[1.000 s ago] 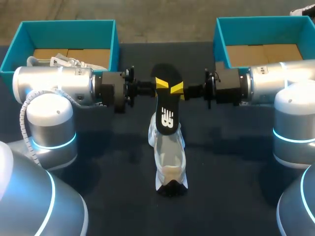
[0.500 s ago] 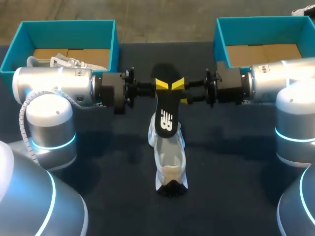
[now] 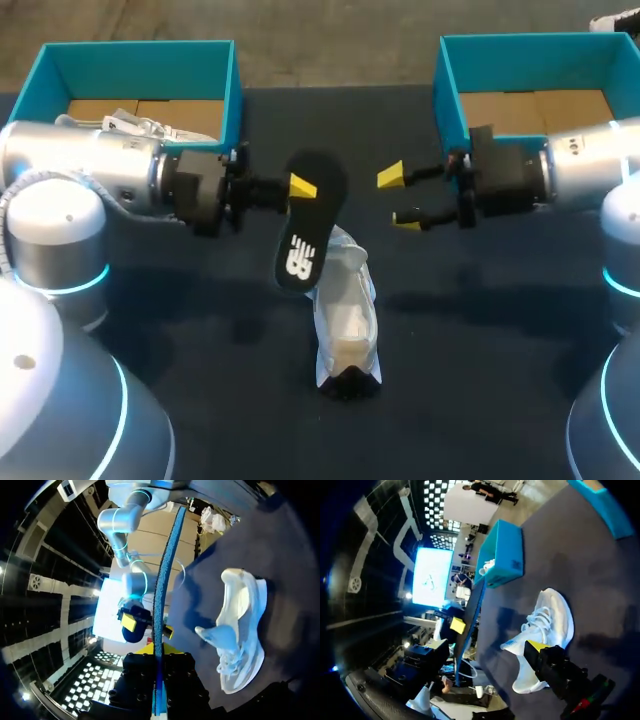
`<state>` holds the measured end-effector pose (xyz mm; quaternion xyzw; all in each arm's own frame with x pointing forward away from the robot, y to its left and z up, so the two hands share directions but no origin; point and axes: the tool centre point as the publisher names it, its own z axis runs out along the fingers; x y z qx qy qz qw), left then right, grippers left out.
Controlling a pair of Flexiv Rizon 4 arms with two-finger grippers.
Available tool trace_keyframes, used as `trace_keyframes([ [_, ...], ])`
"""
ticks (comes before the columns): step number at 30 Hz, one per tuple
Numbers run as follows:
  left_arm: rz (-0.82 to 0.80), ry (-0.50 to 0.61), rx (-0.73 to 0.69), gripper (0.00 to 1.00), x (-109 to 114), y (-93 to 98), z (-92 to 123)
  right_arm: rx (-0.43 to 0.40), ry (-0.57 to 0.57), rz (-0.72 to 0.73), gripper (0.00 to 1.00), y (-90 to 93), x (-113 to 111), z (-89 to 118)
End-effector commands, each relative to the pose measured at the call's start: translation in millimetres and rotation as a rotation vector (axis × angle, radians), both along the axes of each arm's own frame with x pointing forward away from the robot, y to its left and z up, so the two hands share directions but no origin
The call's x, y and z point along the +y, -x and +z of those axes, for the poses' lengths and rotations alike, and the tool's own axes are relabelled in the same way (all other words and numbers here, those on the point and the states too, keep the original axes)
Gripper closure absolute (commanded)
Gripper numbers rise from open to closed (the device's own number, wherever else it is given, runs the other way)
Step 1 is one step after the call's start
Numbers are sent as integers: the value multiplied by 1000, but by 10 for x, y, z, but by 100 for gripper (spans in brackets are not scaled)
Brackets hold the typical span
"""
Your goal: Take the shoe out of the shoebox, open the shoe tongue, remove and reinsert the insole, then place the shoe into the shoebox
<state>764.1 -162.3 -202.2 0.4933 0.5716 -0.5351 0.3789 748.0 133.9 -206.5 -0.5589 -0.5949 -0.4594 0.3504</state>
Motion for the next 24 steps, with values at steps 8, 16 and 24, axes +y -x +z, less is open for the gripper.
trace_keyframes([
  [8,-59,-85,63,100,227,258,81,26,230,4,0,63,-331,85],
  [16,-59,-85,63,100,227,258,81,26,230,4,0,63,-331,85],
  [24,-124,-27,230,100,183,549,68,-290,452,319,0,219,-456,-5],
])
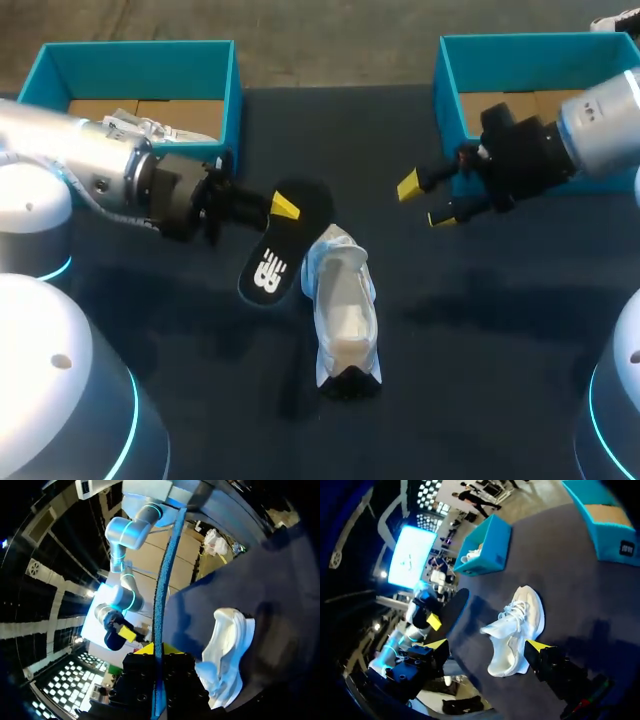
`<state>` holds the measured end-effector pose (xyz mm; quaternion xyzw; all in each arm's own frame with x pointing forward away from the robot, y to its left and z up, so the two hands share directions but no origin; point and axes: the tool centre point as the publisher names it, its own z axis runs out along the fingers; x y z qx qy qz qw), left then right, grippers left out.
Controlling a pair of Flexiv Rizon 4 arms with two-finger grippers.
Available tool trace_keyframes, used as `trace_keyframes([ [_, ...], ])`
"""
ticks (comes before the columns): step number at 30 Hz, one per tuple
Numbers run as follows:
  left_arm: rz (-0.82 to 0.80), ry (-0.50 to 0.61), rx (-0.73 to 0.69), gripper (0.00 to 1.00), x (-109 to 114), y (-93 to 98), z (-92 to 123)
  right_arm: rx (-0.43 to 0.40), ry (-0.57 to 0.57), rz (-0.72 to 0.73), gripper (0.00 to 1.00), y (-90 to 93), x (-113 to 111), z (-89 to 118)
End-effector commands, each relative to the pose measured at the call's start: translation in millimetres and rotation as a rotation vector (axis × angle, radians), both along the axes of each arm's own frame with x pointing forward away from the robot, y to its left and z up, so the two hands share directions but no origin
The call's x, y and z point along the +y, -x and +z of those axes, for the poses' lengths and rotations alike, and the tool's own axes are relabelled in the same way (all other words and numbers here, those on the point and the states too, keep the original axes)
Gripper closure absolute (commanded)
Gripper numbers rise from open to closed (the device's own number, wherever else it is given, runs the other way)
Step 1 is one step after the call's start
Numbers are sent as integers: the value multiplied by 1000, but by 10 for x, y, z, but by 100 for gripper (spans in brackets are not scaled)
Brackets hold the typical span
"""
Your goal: Take the shoe out of the shoebox, open the shoe tongue, remove and reinsert the insole, then place the shoe into the shoebox
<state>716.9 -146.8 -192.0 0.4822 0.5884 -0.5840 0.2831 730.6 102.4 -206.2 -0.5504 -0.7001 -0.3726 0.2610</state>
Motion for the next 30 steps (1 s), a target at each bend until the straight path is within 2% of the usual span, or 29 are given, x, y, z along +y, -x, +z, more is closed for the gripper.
trace_keyframes([
  [1,-5,19,73,100,51,114,-35,-184,185,276,0,82,-194,-34],
  [6,-4,30,189,100,101,297,-24,-237,275,445,0,275,-337,-119],
  [7,-12,8,187,100,110,338,-16,-237,275,445,0,275,-337,-119],
  [30,-12,8,187,100,110,338,-16,-237,275,445,0,275,-337,-119],
])
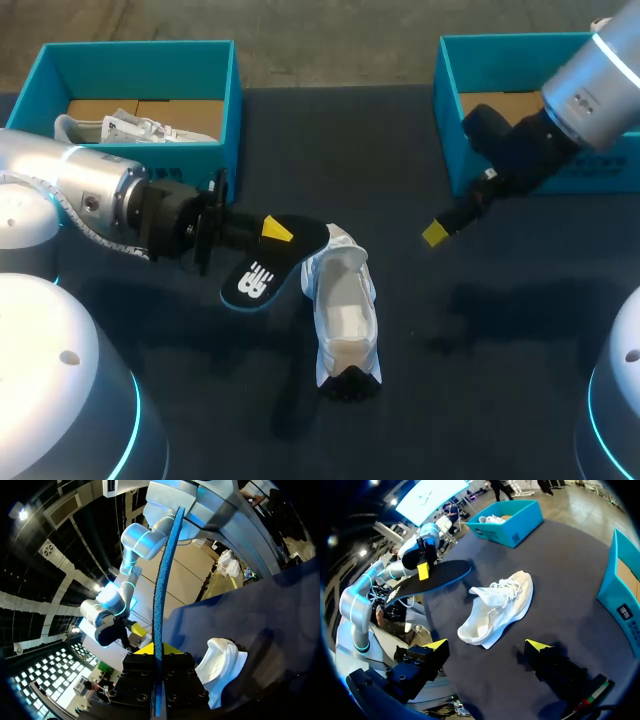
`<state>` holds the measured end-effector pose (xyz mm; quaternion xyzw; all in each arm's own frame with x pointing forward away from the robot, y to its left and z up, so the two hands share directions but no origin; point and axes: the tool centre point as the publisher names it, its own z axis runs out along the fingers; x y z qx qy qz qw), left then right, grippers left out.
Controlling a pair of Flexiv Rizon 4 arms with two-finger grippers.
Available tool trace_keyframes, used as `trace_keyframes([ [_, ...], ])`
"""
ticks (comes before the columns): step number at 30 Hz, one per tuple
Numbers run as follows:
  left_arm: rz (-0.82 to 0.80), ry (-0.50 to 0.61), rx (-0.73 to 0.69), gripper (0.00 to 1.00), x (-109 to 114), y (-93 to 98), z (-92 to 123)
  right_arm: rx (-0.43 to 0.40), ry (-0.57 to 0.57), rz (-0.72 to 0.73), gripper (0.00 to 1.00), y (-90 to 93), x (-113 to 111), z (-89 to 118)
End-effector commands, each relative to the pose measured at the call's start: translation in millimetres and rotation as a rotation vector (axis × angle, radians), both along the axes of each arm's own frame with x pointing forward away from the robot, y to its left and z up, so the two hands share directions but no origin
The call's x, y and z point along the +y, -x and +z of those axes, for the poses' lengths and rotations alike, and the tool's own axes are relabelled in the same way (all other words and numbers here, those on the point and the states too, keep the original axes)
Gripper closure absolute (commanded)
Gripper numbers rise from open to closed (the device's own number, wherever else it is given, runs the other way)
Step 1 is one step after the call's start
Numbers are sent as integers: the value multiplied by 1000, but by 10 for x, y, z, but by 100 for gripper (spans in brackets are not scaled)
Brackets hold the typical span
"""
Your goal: Take the shoe out of the shoebox, open the shoe tongue, remove and reinsert the insole, then place the shoe into the shoebox
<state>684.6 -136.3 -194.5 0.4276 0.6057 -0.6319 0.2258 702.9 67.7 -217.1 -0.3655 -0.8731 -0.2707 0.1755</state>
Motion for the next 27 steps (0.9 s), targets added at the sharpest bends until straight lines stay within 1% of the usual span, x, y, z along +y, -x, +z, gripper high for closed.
trace_keyframes([
  [1,1,-4,-1,100,4,15,9,2,3,-1,0,-2,10,-10],
  [7,1,-4,-1,100,4,15,9,2,3,-1,0,-2,10,-10],
  [9,17,2,29,100,-16,115,2,2,3,-1,0,-2,10,-10],
  [11,31,35,77,100,-27,209,28,-37,18,41,0,57,-11,-39],
  [13,43,81,131,100,-45,309,61,-57,53,72,0,104,-32,-92],
  [14,51,86,138,100,-57,356,70,-85,55,86,0,137,-29,-113],
  [15,53,92,150,100,-73,410,78,-96,57,92,0,152,-35,-139],
  [17,51,110,187,100,-117,509,84,-115,106,119,0,173,-57,-228],
  [20,48,99,190,100,-200,650,76,-145,125,150,0,238,-62,-344],
  [23,53,103,203,100,-247,779,83,-131,162,174,0,309,-38,-493],
  [27,77,117,240,100,-280,887,69,-134,147,192,0,409,11,-639],
])
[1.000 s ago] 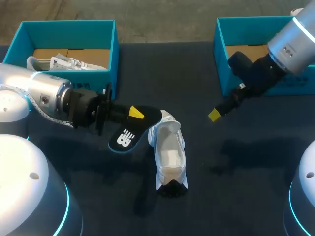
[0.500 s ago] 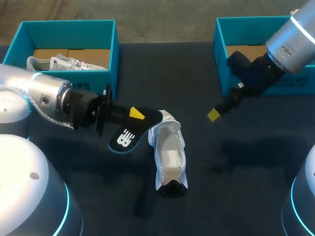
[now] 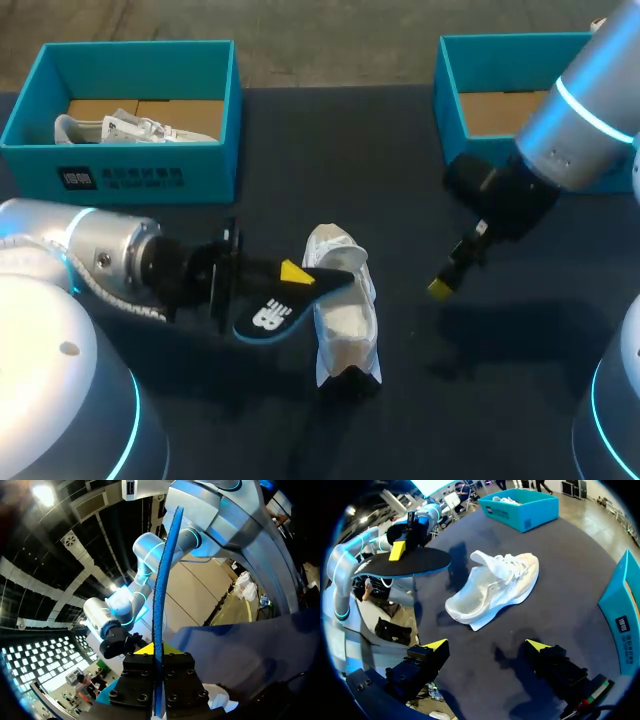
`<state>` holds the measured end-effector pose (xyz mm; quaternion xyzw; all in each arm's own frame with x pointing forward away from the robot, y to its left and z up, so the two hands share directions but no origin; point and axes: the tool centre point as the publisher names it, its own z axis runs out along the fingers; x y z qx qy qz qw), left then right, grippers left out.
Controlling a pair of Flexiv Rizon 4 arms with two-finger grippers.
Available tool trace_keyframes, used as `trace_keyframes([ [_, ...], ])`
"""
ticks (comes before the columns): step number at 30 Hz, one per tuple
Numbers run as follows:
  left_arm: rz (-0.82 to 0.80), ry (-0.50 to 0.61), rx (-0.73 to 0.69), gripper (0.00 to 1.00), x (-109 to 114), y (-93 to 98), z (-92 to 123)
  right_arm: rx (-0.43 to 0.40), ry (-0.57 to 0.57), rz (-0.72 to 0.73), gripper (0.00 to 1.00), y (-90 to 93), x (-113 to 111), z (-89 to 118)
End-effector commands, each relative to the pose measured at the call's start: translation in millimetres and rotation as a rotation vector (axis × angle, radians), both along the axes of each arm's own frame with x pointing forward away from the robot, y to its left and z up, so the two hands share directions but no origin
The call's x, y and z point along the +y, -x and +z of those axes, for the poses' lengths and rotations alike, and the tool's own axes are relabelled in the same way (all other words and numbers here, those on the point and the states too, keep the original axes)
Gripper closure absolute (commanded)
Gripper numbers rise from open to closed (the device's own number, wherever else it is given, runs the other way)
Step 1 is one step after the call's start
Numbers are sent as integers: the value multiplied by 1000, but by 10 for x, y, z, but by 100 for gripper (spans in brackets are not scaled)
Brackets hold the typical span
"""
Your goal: Take the shoe out of the shoebox, open the shoe tongue, remove and reinsert the insole, then place the shoe into the shoebox
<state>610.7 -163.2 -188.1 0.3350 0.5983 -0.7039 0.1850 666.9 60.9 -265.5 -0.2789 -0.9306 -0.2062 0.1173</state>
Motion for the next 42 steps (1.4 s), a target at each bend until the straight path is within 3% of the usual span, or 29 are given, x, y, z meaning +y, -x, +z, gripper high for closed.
trace_keyframes([
  [1,62,11,24,100,-18,170,-6,-14,-5,25,0,68,110,-186],
  [7,108,51,26,100,-99,373,-158,-19,17,60,0,181,251,-321],
  [20,108,51,26,100,-99,373,-158,-19,17,60,0,181,251,-321],
  [24,117,60,63,100,-145,363,-160,-169,75,196,0,195,288,-440],
  [28,129,50,90,100,-152,378,-163,-213,113,287,0,242,380,-635],
  [31,138,40,110,100,-149,390,-177,-175,131,324,0,272,430,-741],
  [42,139,38,100,100,-88,384,-124,-175,131,324,0,272,430,-741],
])
